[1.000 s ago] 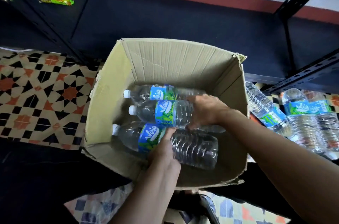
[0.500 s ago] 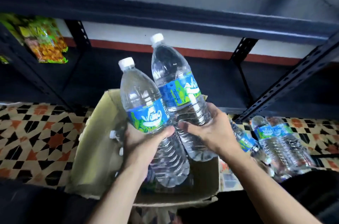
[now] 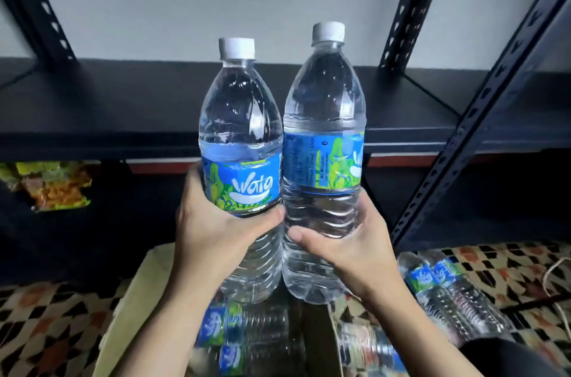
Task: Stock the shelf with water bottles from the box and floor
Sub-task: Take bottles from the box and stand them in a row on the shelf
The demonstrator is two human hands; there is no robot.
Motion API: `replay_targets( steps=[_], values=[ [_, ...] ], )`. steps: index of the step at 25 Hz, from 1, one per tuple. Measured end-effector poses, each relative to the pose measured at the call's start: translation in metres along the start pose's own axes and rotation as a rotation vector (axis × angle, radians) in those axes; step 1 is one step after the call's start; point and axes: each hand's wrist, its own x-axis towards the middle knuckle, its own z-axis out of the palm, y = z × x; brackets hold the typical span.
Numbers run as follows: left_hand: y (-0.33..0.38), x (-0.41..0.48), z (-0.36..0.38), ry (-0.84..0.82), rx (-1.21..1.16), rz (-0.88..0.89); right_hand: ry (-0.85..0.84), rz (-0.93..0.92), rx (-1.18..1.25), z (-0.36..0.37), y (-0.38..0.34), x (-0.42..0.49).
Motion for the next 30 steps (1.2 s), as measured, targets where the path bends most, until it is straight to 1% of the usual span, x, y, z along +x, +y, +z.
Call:
replay_targets(
  steps=[4,7,11,15,22,26,30],
  values=[
    [0.042,0.031,0.023,-0.010,-0.024,0.094,0.187,-0.114,-0.175,-0.009,-0.029,0.032],
    [0.072,0.054,0.042,-0.027,-0.039,0.156,0.282,-0.161,-0.217,-0.017,-0.051,0.062],
    [0.104,0.085,0.070,-0.084,-0.056,0.205,0.351,-0.162,-0.200,-0.035,-0.071,0.102],
    [0.122,0.115,0.096,-0.106,-0.095,0.225,0.408,-0.186,-0.228,-0.048,-0.080,0.140],
    [0.124,0.165,0.137,-0.134,-0.201,0.139,0.444,-0.215,-0.291,-0.065,-0.089,0.212],
    [0.130,0.191,0.152,-0.143,-0.232,0.182,0.493,-0.256,-0.346,-0.067,-0.083,0.260],
    [0.132,0.220,0.164,-0.114,-0.226,0.214,0.592,-0.299,-0.351,-0.072,-0.069,0.318]
  ],
)
